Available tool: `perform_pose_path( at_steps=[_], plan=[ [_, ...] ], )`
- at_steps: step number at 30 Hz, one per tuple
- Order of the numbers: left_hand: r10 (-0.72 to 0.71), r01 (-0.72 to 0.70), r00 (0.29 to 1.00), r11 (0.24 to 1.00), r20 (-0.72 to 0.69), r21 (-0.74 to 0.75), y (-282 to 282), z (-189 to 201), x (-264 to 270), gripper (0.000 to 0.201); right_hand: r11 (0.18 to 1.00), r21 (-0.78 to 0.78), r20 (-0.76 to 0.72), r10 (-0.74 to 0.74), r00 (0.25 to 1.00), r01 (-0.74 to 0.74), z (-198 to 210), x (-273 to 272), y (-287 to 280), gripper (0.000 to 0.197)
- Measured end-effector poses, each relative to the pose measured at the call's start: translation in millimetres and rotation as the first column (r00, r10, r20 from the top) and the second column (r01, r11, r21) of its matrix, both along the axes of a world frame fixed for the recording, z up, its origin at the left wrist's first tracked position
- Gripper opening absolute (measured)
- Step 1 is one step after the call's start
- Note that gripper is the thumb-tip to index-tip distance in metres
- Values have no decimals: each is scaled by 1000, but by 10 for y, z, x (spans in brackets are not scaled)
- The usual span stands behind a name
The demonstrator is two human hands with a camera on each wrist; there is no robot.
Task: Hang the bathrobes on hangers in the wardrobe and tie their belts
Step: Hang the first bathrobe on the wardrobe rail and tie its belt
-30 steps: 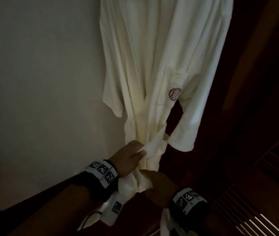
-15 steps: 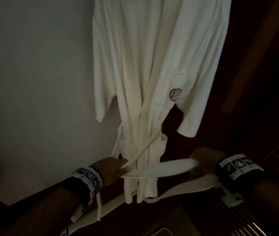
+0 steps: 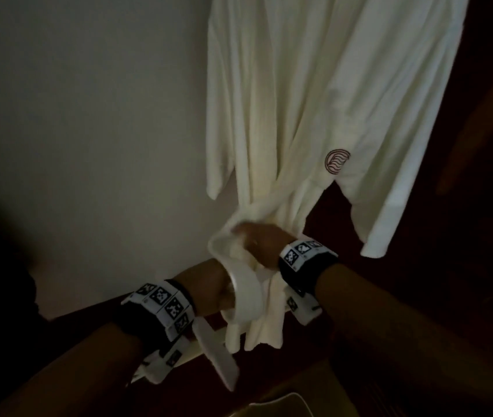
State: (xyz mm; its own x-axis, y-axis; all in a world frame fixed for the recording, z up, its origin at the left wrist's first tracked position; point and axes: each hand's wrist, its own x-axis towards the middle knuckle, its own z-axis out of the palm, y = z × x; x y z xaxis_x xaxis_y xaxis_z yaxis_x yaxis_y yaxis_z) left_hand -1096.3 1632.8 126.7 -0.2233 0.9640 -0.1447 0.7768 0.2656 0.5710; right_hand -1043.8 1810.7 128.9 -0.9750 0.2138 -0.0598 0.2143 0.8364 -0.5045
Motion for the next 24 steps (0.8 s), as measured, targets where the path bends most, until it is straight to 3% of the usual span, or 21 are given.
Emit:
perform_pose_path(
  at_steps=[2,4,6,8,9,11,12,13,15,16,17,18,19,20,21,22,23,24],
  plan=[
    [29,-29,999,1000,-40,2,-102,20,-30,23,997,55,353,35,935,-58,-204,66,67,43],
    [58,-58,998,997,16,54,-181,-16,-74,55,986,113,471,56,880,-123,-165,119,75,32],
    [108,-112,993,990,53,88,-222,-58,-103,70,995,102,326,-12,945,-23,-56,182,79,21],
    [176,-186,980,976,97,114,-218,-24,-100,44,994,97,41,-49,998,44,-19,273,140,18],
    [213,-230,969,964,128,135,-207,-1,-101,28,993,85,-172,-64,983,79,-26,327,158,14],
    [248,-279,952,946,182,166,-157,81,-99,35,979,96,-533,-101,840,178,-55,477,162,8],
    [275,-312,933,939,230,143,-141,113,-105,34,964,83,-580,-160,799,253,-57,554,151,16],
    [297,-343,915,929,273,138,-121,140,-108,27,951,47,-539,-234,809,307,-123,619,159,24],
    [286,-392,770,917,570,70,-124,152,-117,12,935,71,-206,-326,923,347,-355,706,158,39],
    [220,-360,664,932,715,48,-126,85,-160,27,946,141,-12,-294,956,293,-493,744,143,49],
    [177,-366,700,921,692,135,-104,-20,-213,34,959,150,110,-257,960,240,-636,759,123,59],
    [128,-392,747,877,652,277,-123,-140,-348,34,969,84,138,-243,960,233,-715,747,58,58],
    [90,-433,664,856,742,283,-144,-249,-413,38,973,-35,81,-224,971,227,-756,722,-17,58],
    [53,-378,657,886,752,268,-155,-318,-445,43,961,-172,-2,-220,975,217,-756,675,-118,66],
    [95,-348,688,913,719,212,-107,-308,-404,65,942,-283,-84,-213,973,181,-774,602,-179,72],
    [89,-263,770,946,631,188,-67,-242,-263,100,931,-322,-102,-216,971,173,-711,534,-259,70],
    [132,-250,800,960,585,124,-28,-47,-144,125,935,-319,-71,-188,980,156,-693,475,-290,61],
    [166,-214,885,975,436,63,-23,102,-59,139,971,-201,27,-128,991,131,-608,451,-319,54]
  ],
)
